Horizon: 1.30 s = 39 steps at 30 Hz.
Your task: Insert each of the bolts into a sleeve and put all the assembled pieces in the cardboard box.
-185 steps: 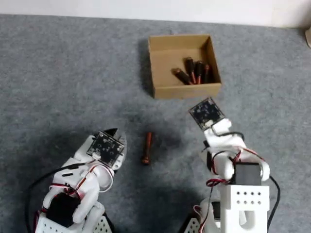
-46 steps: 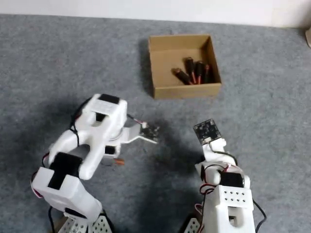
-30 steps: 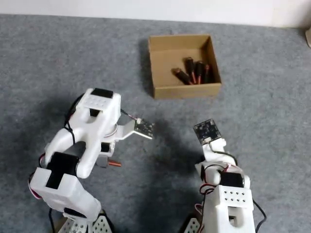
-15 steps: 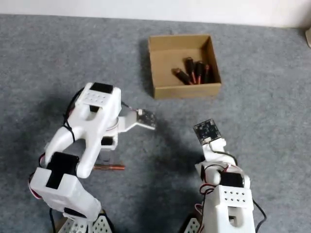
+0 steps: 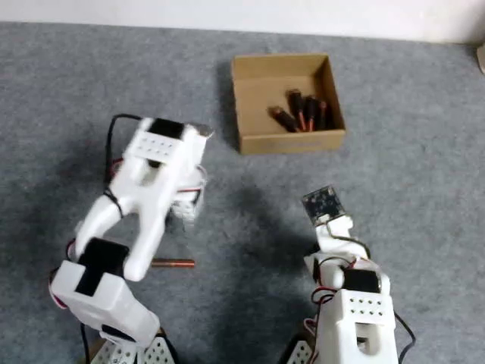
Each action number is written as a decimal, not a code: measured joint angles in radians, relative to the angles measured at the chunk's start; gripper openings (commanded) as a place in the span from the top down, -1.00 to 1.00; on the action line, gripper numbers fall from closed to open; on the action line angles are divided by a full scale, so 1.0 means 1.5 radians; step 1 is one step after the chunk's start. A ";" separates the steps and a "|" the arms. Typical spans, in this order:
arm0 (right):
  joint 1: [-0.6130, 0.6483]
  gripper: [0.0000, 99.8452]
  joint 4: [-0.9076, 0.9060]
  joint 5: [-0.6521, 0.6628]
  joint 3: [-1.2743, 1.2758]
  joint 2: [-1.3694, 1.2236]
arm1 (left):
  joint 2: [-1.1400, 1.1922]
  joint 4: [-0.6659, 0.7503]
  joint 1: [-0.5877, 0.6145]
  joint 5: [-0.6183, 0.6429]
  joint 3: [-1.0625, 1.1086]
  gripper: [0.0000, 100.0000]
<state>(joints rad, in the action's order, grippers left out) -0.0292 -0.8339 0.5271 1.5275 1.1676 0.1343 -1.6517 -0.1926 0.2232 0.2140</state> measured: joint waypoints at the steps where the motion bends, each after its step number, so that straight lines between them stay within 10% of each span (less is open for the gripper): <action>1: 0.000 0.99 0.000 0.000 0.000 0.000 | 0.000 -0.001 -0.017 0.057 0.001 0.83; 11: 0.000 0.99 0.000 0.000 0.000 0.000 | -0.001 -0.034 -0.044 0.493 0.054 0.47; 19: 0.000 0.99 0.000 0.000 0.000 0.000 | -0.001 -0.036 0.053 0.518 0.055 0.18; 39: 0.000 0.99 0.000 0.000 0.000 0.000 | -0.001 0.035 0.102 0.528 0.209 0.20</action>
<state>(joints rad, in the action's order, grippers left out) -0.0292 -0.8339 0.5271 1.5275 1.1676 0.1327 -1.5996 -0.0391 1.0150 0.5271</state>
